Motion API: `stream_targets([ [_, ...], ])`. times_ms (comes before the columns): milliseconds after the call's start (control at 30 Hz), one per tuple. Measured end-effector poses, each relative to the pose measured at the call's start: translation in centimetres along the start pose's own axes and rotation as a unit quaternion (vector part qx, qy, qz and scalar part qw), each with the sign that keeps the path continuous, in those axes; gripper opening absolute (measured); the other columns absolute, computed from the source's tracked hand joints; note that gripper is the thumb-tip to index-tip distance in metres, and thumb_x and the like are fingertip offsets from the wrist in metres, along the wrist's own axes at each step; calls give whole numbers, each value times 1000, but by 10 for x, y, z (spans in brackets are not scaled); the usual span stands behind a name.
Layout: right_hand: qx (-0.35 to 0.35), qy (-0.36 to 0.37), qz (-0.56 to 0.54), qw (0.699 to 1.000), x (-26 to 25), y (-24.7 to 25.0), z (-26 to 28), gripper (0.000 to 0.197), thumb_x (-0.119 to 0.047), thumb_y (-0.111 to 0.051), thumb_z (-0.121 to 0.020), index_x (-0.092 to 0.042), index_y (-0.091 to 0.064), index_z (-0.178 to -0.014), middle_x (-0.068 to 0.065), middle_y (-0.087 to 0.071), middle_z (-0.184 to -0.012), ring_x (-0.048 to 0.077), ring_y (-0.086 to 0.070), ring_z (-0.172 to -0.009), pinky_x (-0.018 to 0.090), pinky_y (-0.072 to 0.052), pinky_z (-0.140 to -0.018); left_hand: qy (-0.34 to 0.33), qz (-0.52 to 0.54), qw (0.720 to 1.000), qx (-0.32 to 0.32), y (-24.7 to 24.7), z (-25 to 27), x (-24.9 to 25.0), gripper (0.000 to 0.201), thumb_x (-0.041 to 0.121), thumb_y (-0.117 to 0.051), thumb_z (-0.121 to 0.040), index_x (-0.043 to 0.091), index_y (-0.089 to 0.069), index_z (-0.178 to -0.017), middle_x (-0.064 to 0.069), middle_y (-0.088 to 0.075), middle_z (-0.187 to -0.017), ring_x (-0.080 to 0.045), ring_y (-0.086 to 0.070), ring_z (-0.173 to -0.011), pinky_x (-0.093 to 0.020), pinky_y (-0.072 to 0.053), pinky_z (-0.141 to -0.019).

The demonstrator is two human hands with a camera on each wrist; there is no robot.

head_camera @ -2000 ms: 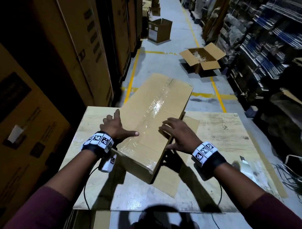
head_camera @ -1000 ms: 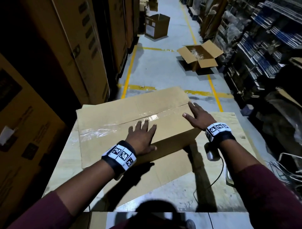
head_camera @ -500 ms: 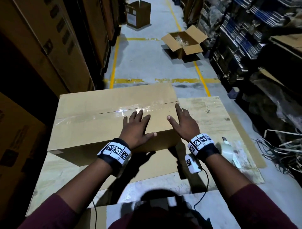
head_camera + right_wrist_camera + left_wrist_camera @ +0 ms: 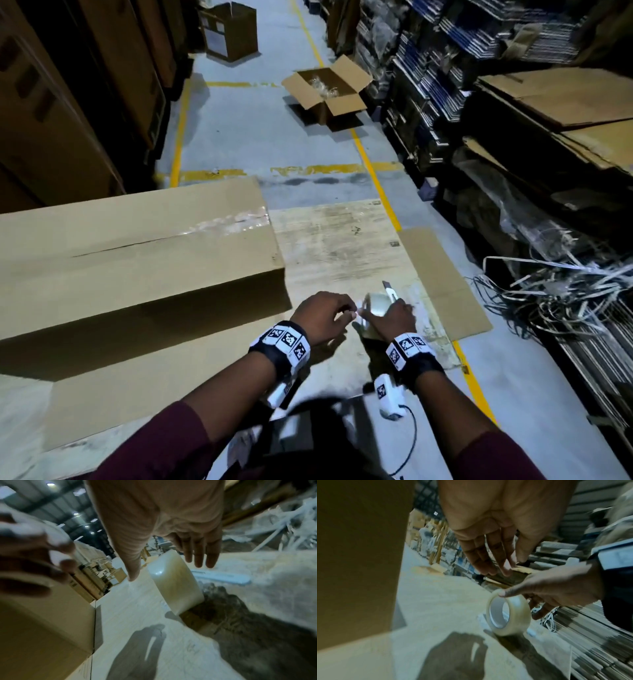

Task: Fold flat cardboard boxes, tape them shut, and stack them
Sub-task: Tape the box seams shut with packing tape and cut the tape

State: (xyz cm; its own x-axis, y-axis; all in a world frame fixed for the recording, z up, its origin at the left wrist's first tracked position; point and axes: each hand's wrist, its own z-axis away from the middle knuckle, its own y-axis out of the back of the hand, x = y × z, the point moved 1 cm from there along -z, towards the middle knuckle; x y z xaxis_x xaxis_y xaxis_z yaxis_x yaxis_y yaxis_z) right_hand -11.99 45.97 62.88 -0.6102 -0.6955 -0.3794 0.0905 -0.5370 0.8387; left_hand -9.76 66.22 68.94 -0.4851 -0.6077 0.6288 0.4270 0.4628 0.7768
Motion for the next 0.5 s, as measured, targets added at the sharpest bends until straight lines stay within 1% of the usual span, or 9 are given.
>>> stream_targets([
  [67,-31,0,-30,999,4,-7,-6,94,-51,-83,-76,-9,-38,-147,21,-64,-124,35,-65,-110,38,-53,-80,51,-8,997,-49,-27,-13,-1,22,36,-53,-96,27,-68,-109,2,-72,-103,-23,-66,-95,-37,-53,-79],
  [167,-40,0,-8,999,5,-6,-11,73,-32,-81,-82,-1,-44,-137,19,-65,-125,33,-66,-110,34,-54,-83,154,15,985,-73,-60,-23,-10,21,41,-56,-92,29,-67,-106,1,-73,-105,-23,-66,-97,-36,-54,-83],
  [267,-39,59,-39,997,11,0,-18,79,-31,-77,-84,-6,-34,-145,17,-68,-115,31,-68,-99,35,-57,-81,291,132,945,-69,-88,-37,-17,42,57,-48,-96,20,-68,-92,-5,-74,-95,-28,-67,-89,-34,-52,-80],
  [300,-33,81,-49,995,13,5,-18,81,-34,-76,-84,-9,-31,-147,14,-68,-115,29,-68,-98,35,-57,-81,333,205,917,-83,-95,-42,-17,57,65,-41,-97,14,-66,-85,-8,-73,-88,-30,-67,-81,-34,-50,-75],
  [333,-25,100,-54,993,15,10,-19,83,-39,-75,-85,-11,-30,-149,12,-68,-115,27,-68,-98,33,-57,-81,372,316,868,-92,-100,-47,-14,67,72,-37,-94,12,-62,-80,-7,-69,-80,-29,-63,-71,-33,-46,-66],
  [367,-20,117,-58,991,19,16,-19,85,-43,-74,-85,-13,-29,-151,9,-68,-116,24,-67,-99,29,-55,-80,401,442,798,-86,-109,-53,-10,70,78,-36,-90,12,-58,-79,-5,-64,-74,-25,-58,-62,-30,-42,-59],
  [400,-25,129,-69,989,20,23,-17,85,-44,-73,-86,-14,-29,-151,7,-68,-117,22,-67,-101,26,-52,-79,419,534,731,-63,-115,-59,-9,72,80,-35,-87,12,-59,-82,-4,-62,-74,-22,-58,-62,-29,-43,-57],
  [433,-34,141,-81,986,23,32,-16,82,-44,-74,-86,-13,-32,-150,5,-68,-118,21,-66,-102,24,-51,-78,430,588,684,-33,-119,-68,-7,76,81,-35,-87,10,-63,-90,-6,-65,-78,-21,-62,-66,-29,-48,-58],
  [500,-45,155,-105,981,27,46,-12,73,-46,-76,-84,-14,-43,-140,2,-68,-116,18,-66,-99,20,-52,-73,431,665,610,10,-121,-83,-1,81,78,-38,-90,4,-65,-107,-10,-70,-86,-25,-69,-73,-33,-56,-64],
])
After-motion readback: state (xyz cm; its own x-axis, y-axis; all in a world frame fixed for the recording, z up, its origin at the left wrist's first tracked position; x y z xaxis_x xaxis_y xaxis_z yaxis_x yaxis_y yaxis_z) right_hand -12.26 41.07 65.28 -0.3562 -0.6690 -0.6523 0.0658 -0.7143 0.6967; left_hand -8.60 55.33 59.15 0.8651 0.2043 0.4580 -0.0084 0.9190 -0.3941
